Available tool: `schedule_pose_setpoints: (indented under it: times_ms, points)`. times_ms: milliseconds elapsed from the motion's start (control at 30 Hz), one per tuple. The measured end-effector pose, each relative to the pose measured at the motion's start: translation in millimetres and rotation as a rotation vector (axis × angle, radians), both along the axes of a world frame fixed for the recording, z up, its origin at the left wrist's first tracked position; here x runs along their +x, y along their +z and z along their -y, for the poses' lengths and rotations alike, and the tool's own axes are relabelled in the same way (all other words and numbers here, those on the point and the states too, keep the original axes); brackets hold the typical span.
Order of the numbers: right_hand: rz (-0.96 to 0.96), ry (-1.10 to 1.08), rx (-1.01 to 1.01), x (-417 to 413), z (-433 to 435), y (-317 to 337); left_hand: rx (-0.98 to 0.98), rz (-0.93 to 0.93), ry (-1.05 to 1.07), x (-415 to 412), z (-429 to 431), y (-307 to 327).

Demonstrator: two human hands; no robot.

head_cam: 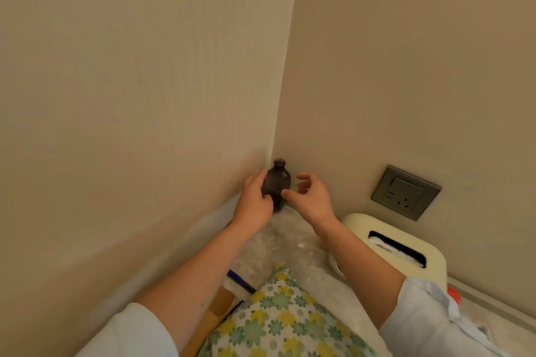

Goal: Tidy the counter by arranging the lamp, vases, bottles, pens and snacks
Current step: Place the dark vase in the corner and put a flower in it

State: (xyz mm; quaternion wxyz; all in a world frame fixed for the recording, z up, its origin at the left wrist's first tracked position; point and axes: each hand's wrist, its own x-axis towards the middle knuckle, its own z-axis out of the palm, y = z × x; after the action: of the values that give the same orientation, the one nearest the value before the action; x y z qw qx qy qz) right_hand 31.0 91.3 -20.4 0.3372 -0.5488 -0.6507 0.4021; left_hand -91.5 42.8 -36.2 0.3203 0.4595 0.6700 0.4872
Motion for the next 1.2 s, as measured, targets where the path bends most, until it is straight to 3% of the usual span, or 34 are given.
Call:
schedule_pose_setpoints:
  times_ms: [200,367,667,1100,1200]
  points:
    - [-0.062,-0.028,0.045,68,56,34,0.054,0.098,-0.073,53,38,31]
    - [-0.035,-0.088,0.09,133,98,43,-0.02,0.137,-0.223,115,68,45]
    - [0.01,-0.188,-0.008,233,152,31,-0.155,0.028,-0.453,209,113,29]
    - [0.101,-0.089,-0.244,276,186,-24,-0.491,-0.838,-0.672,257,153,-8]
    - [0.133,-0.068,-0.291,276,186,-27,-0.525,-0.957,-0.663,258,156,-12]
